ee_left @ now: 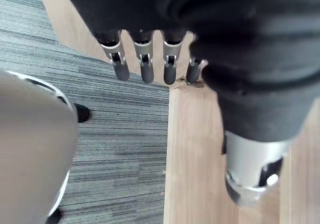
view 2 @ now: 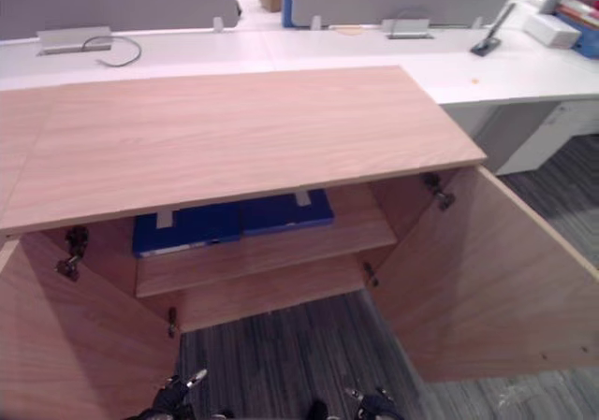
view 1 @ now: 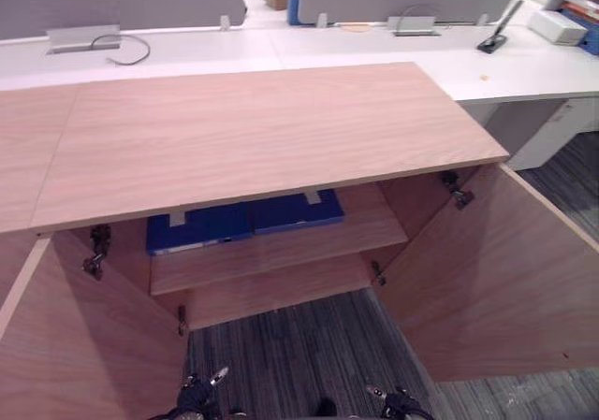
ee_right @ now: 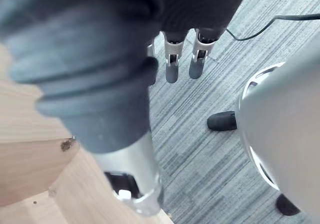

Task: Walk over to the cabinet, pick up the folder, carry it to the office cabinet, place the folder inside the office cabinet, then close the office cabinet door

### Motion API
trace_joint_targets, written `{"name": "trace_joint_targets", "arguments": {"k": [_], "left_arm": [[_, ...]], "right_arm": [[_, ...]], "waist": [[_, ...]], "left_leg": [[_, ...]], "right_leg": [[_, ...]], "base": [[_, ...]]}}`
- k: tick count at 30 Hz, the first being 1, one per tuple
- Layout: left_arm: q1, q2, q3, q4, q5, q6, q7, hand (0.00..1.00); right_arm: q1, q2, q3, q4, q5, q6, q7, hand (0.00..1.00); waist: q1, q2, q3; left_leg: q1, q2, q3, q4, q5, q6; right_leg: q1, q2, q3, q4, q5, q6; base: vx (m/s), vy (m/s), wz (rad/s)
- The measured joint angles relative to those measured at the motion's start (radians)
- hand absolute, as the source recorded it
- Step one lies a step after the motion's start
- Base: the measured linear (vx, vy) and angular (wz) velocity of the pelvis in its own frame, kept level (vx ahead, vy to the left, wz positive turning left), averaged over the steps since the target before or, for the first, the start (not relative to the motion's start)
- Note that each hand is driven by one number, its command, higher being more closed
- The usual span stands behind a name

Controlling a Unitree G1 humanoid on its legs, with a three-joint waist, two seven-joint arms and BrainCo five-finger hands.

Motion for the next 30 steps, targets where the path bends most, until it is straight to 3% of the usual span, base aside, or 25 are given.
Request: {"name": "trace_joint_targets", "arguments": {"k": [3,5,8,9,11,12,15,18,23,26,28,30], "left_arm": [[0.004,-0.013,0.009,-0.033,-0.008,-0.004,0.007,0.00],[0.006,-0.030,0.019,-0.039,-0.009,-0.009,0.014,0.00],[0.011,-0.059,0.029,-0.038,-0.014,-0.009,0.022,0.00],[0.004,-0.051,0.037,-0.028,-0.017,-0.005,0.021,0.00],[0.006,-0.055,0.039,-0.021,-0.021,-0.005,0.022,0.00],[0.009,-0.062,0.043,-0.020,-0.022,-0.007,0.022,0.00],[0.014,-0.068,0.042,0.018,-0.013,-0.009,0.020,0.00],[0.012,-0.054,0.017,0.051,0.006,-0.010,0.013,0.00],[0.006,-0.056,-0.013,0.057,0.033,-0.010,0.004,0.00],[0.001,-0.064,-0.014,0.057,0.043,-0.009,0.003,0.00],[0.004,-0.068,-0.016,0.053,0.063,-0.009,0.000,0.00],[0.011,-0.066,-0.019,0.053,0.062,-0.009,-0.001,0.00]], "right_arm": [[-0.006,-0.005,0.023,-0.003,0.002,-0.001,-0.010,0.00],[-0.007,-0.012,0.047,-0.011,0.003,-0.001,-0.020,0.00],[-0.011,-0.035,0.130,-0.011,0.002,-0.002,-0.023,0.00],[-0.016,-0.033,0.161,-0.013,0.001,-0.003,-0.023,0.00],[-0.015,-0.035,0.170,-0.013,-0.001,-0.001,-0.023,0.00],[-0.012,-0.037,0.171,-0.012,-0.001,0.000,-0.022,0.00],[0.002,-0.036,0.178,-0.012,-0.001,-0.001,-0.015,0.00],[0.018,-0.032,0.123,-0.009,-0.002,-0.001,-0.002,0.00],[0.021,-0.044,0.078,-0.003,-0.006,0.003,0.005,0.00],[0.016,-0.045,0.083,-0.025,-0.022,0.005,0.007,0.00],[0.016,-0.045,0.083,-0.054,-0.023,0.006,0.007,0.00],[0.014,-0.048,0.080,-0.051,-0.028,0.006,0.007,0.00]], "waist": [[0.019,0.010,0.006],[0.021,0.028,0.007],[0.028,0.064,-0.008],[0.031,0.050,-0.006],[0.027,0.050,-0.012],[0.027,0.060,-0.016],[0.022,0.072,-0.055],[0.017,0.070,-0.089],[0.014,0.082,-0.082],[0.021,0.094,-0.066],[0.014,0.095,-0.058],[0.008,0.095,-0.055]], "left_leg": [[-0.126,0.049,-0.050,0.368,-0.006,0.030],[-0.161,0.030,-0.128,0.420,-0.035,0.026],[-0.116,-0.034,-0.259,0.212,-0.116,0.006],[-0.072,-0.060,-0.284,0.123,-0.162,0.028],[-0.047,-0.094,-0.243,0.068,-0.137,0.040],[-0.019,-0.107,-0.203,0.043,-0.130,0.056],[0.037,-0.126,-0.145,-0.043,-0.107,0.079],[0.081,-0.142,-0.133,-0.116,-0.085,0.086],[0.139,-0.151,-0.118,-0.149,-0.078,0.092],[0.173,-0.156,-0.039,-0.152,-0.064,0.102],[0.208,-0.171,0.004,-0.195,-0.064,0.103],[0.230,-0.178,0.030,-0.231,-0.065,0.103]], "right_leg": [[-0.010,0.012,0.087,0.085,-0.036,-0.003],[-0.031,0.022,0.143,0.109,-0.037,-0.002],[-0.103,0.043,0.235,0.150,-0.034,0.004],[-0.129,0.041,0.271,0.164,-0.023,0.020],[-0.128,0.013,0.282,0.174,-0.012,0.015],[-0.123,-0.004,0.308,0.166,-0.001,0.037],[-0.101,-0.013,0.355,0.093,0.031,0.056],[-0.074,-0.019,0.359,0.023,0.055,0.068],[-0.061,-0.018,0.359,0.037,0.055,0.068],[-0.130,-0.019,0.284,0.162,0.045,0.052],[-0.167,-0.093,0.036,0.287,-0.038,-0.016],[-0.181,-0.125,-0.086,0.342,-0.052,-0.016]], "base": [[-0.15,0.056,-0.83],[-0.10,0.157,-0.94],[-0.07,0.228,-0.99],[-0.05,0.260,-1.00],[0.06,0.260,-0.69],[0.10,0.232,-0.65],[0.12,0.141,-0.54],[0.22,0.087,-0.21],[0.13,0.054,-0.28],[-0.01,0.029,-0.98],[-0.02,0.001,-0.67],[0.00,0.009,-0.32]]}}
